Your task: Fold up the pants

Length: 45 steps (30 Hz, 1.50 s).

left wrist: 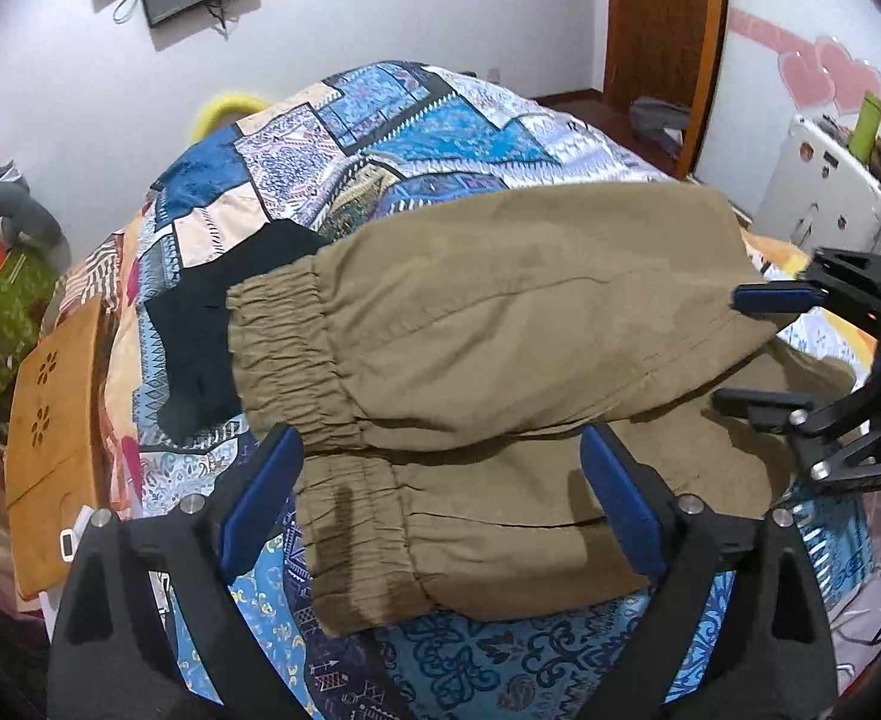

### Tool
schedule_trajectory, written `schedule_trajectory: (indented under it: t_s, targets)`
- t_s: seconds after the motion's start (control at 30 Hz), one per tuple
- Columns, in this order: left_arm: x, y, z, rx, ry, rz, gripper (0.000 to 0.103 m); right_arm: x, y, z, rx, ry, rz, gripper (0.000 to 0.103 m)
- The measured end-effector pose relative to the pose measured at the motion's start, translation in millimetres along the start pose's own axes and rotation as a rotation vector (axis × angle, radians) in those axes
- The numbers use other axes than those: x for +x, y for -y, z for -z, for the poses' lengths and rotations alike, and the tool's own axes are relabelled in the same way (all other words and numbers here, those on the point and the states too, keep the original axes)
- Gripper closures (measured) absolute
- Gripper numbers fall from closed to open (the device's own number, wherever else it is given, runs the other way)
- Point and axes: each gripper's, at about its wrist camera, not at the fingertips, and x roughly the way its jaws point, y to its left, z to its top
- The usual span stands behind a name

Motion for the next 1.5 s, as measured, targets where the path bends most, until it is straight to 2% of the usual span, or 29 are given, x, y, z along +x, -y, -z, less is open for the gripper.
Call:
schedule_trajectory:
  t_s: [0.07,0.17,0.2,0.33,0.37,0.47,0.57,0.63,0.7,0.73,0.77,0.8,0.87,0.9,1.03,1.17,1.4,1.5]
  targets:
    - [6.2,3.8,0.7,0.016,-0.015,0.001,0.009,10.5,-4.0,-0.3,-0.045,-0.039,0.002,0.04]
    - [13.2,8.5,0.1,0.048,-0.021,0.033,0.009,14.7,-7.1,-2.9,-0.068,-0.032,0.028,0.045]
    - [14.5,10.3,-1.0,0.059,-0.02,0.044,0.009,16.1,-7.6,-4.6,-0.073,-0.035,0.027,0.057]
    - [18.4,18.7,-7.0,0.11,-0.011,0.042,0.009,15.6,-13.0,-7.5,-0.109,-0.028,-0.001,0.084]
    - [19.8,20.6,-8.1,0.118,-0.013,0.043,0.009,14.1,-14.8,-8.9,-0.115,-0.019,-0.003,0.094]
    - [22.4,27.4,-10.5,0.159,-0.007,0.045,0.009,1.2,-13.7,-13.7,-0.088,0.039,-0.009,0.096]
    - [23.4,30.3,-14.0,0.176,0.016,0.005,0.009,-13.4,-5.8,-19.9,-0.035,0.077,-0.034,0.097]
    - [23.0,29.1,-18.1,0.17,0.04,-0.013,0.012,-21.8,-2.6,-21.8,-0.023,0.098,-0.038,0.098]
    - [21.7,28.7,-20.8,0.186,0.07,-0.048,0.032,-27.4,1.0,-23.4,-0.015,0.111,-0.045,0.098]
    - [21.8,28.4,-22.1,0.195,0.081,-0.072,0.038,-29.6,2.9,-23.3,-0.01,0.117,-0.042,0.098]
    - [22.4,27.3,-23.8,0.198,0.086,-0.086,0.052,-30.9,4.7,-22.8,-0.003,0.121,-0.039,0.098]
    - [22.4,25.4,-25.0,0.189,0.085,-0.075,0.068,-31.6,5.6,-22.8,0.002,0.122,-0.04,0.098]
    - [19.2,18.3,-27.4,0.15,0.084,-0.033,0.082,-34.1,7.8,-21.2,0.019,0.126,-0.043,0.099]
    - [15.9,16.4,-27.2,0.135,0.086,-0.013,0.086,-35.5,8.0,-20.6,0.023,0.129,-0.045,0.099]
    - [-4.6,18.2,-20.0,0.125,0.11,0.035,0.09,-47.9,1.9,-12.4,0.026,0.143,-0.054,0.099]
    - [-18.8,29.6,-3.7,0.148,0.102,0.04,0.092,-56.3,-4.3,-1.3,0.034,0.142,-0.067,0.099]
    - [-23.1,39.3,28.3,0.113,0.08,0.068,0.092,-59.4,-13.5,24.9,0.083,0.124,-0.1,0.099]
    - [-19.3,40.7,39.2,0.095,0.045,0.07,0.092,-56.4,-18.2,34.6,0.099,0.104,-0.109,0.099]
